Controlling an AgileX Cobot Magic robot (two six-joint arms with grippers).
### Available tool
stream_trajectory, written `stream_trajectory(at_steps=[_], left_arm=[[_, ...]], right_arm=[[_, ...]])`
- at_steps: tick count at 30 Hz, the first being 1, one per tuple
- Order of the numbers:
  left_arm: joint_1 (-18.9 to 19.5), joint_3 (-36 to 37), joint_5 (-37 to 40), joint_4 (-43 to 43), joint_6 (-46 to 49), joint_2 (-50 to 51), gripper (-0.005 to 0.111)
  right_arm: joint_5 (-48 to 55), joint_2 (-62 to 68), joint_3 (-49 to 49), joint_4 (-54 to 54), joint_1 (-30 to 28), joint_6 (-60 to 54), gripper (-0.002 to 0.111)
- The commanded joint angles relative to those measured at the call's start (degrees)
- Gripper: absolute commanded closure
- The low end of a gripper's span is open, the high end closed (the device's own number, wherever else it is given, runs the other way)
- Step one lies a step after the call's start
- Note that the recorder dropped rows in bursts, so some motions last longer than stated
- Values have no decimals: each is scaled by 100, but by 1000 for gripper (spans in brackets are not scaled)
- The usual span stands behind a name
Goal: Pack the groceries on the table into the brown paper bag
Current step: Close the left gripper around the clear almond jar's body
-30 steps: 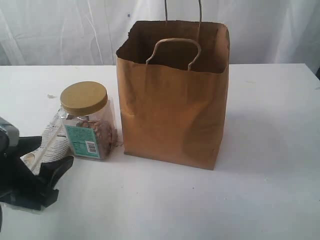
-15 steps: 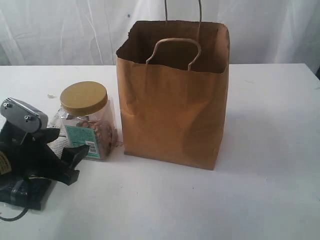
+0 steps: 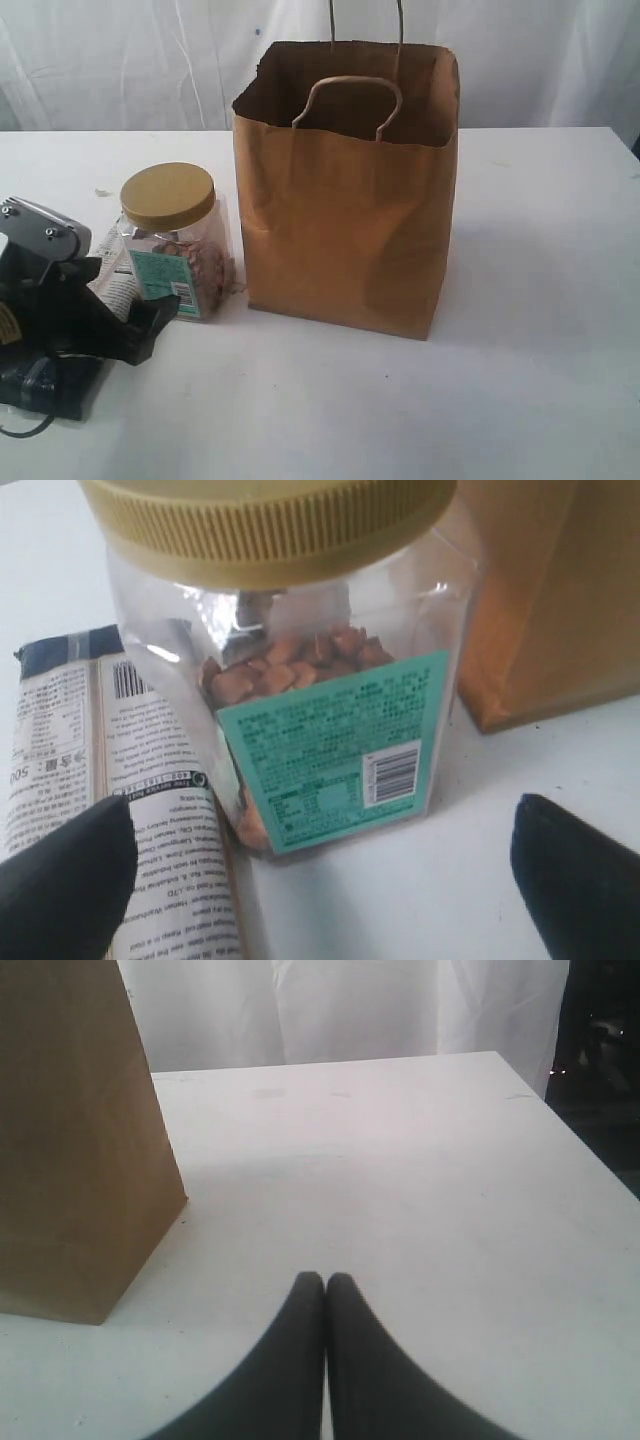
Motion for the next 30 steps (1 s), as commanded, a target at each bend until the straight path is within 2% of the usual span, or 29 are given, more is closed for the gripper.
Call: stream_trajectory(at_steps=[1, 8, 14, 16, 23, 30], left_arm=[[-31, -16, -250, 27, -23, -12, 1], [-31, -16, -531, 20, -321, 310, 1], [-31, -28, -2130, 54, -521, 1137, 1], [-31, -28, -2419, 54, -487, 1307, 1], [-31, -42, -2412, 113, 51, 1664, 1], [-31, -665, -1943, 113, -7, 1893, 2]], right_arm=[[-59, -6, -22, 12, -16, 19, 108], [-59, -6, -22, 12, -16, 19, 108], [-59, -6, -22, 12, -16, 19, 108], [-59, -6, -22, 12, -16, 19, 108], [-59, -6, -22, 12, -16, 19, 108], [-59, -6, -22, 12, -16, 19, 108]])
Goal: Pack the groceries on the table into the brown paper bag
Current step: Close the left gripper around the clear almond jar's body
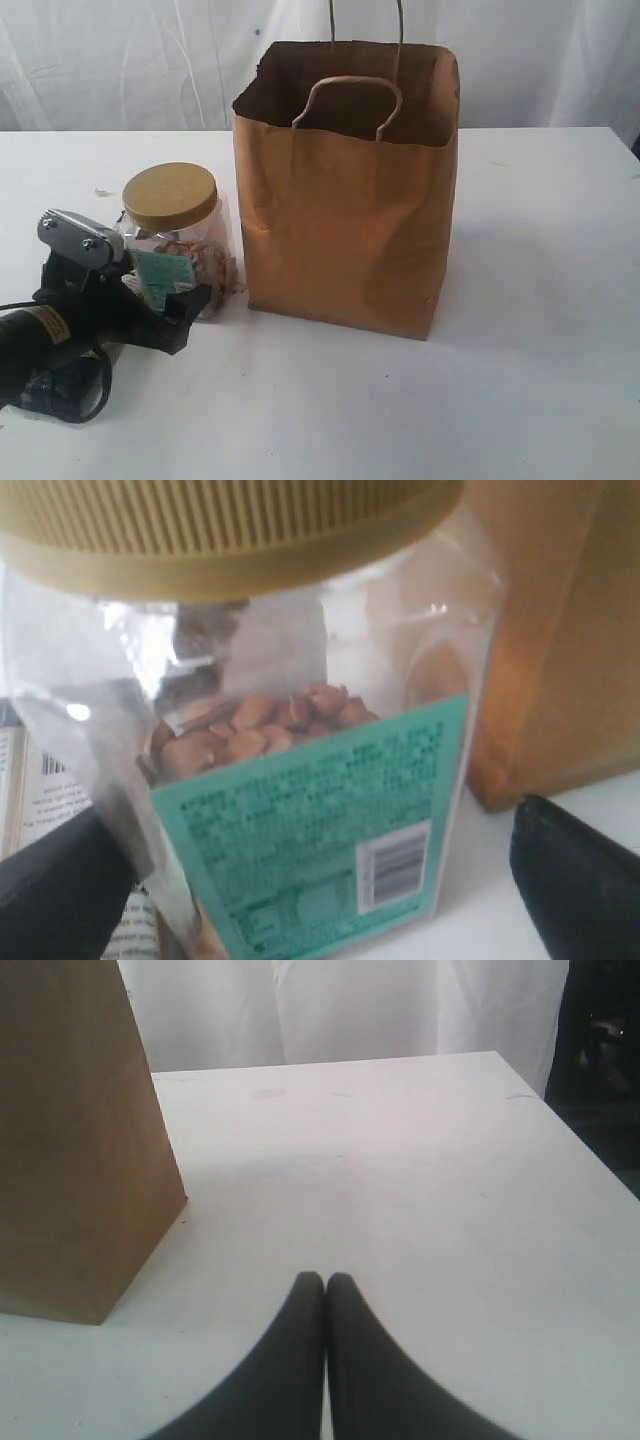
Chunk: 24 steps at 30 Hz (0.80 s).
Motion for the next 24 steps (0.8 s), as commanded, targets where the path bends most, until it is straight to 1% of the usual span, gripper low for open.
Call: stream_trajectory(at_steps=[1, 6, 13, 16, 20, 21, 23, 24], left_arm=[[-31, -409, 337, 6, -205, 170, 2], [-31, -709, 701, -169, -525, 261, 2], [-31, -919, 738, -930, -525, 334, 2], [-31, -987, 870, -943, -525, 338, 2], [-31, -1050, 1264, -943, -525, 338, 2], [-31, -1065, 1440, -943, -525, 338, 3], [-31, -1126, 1714, -943, -525, 338, 9], [-31, -1158, 1889, -943, -525, 338, 18]], right_arm=[[-59, -6, -22, 12, -16, 19, 108], [-59, -6, -22, 12, -16, 19, 108], [-59, -6, -22, 12, -16, 19, 108], [-59, -6, -22, 12, -16, 19, 108], [-59, -6, -22, 12, -16, 19, 108], [-59, -6, -22, 12, -16, 19, 108], [-59, -6, -22, 12, -16, 19, 108], [-59, -6, -22, 12, -16, 19, 108]])
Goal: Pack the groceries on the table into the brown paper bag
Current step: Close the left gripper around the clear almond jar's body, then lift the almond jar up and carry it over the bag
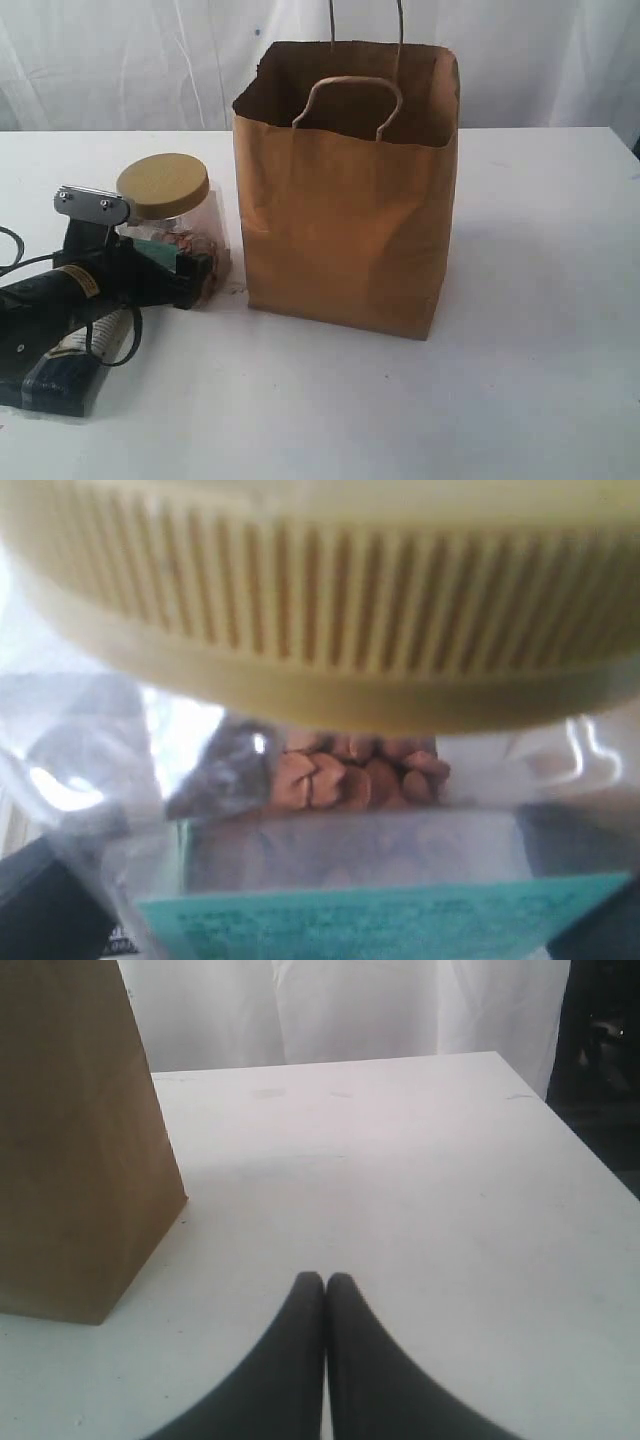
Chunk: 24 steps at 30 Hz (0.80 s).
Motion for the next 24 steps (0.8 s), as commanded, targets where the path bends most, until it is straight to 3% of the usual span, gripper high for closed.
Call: stream_trajectory(at_steps=[1, 2, 6, 7, 16, 22, 24], left_arm=[[-31, -103, 706, -142, -30, 4, 27], [-31, -103, 732, -142, -30, 4, 37], [-31, -103, 801, 86, -137, 4, 102], [-31, -103, 765, 137, -152, 4, 106], [-31, -103, 530, 137, -163, 4, 106], [-31, -103, -748, 175, -520, -330, 107], [-31, -103, -758, 153, -695, -565, 107]], right_arm=[[-59, -6, -22, 12, -16, 19, 108], [-59, -6, -22, 12, -16, 19, 108], [-59, -6, -22, 12, -16, 19, 108], [-59, -6, -22, 12, -16, 19, 108], [-59, -6, -22, 12, -16, 19, 108], [-59, -6, -22, 12, -16, 153, 108], [-59, -6, -22, 12, -16, 124, 108]])
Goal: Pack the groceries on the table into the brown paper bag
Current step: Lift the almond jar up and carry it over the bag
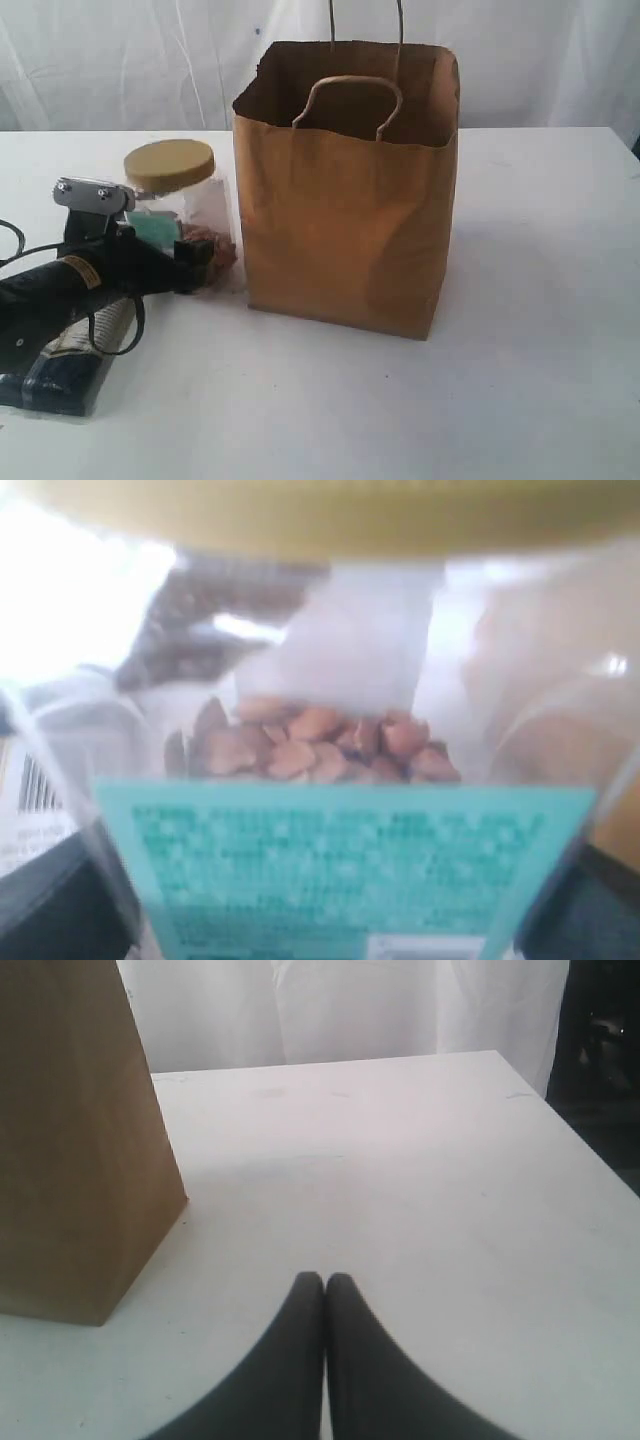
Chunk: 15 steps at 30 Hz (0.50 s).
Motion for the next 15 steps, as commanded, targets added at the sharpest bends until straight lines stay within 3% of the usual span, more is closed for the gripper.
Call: stream_trajectory(at_steps=[1, 15], left_arm=[[-18, 0, -499, -19, -352, -622, 107], [-18, 0, 2104, 3, 397, -2118, 107]], right_arm=[[-59, -6, -22, 12, -16, 80, 108], [-59, -6, -22, 12, -16, 80, 108]])
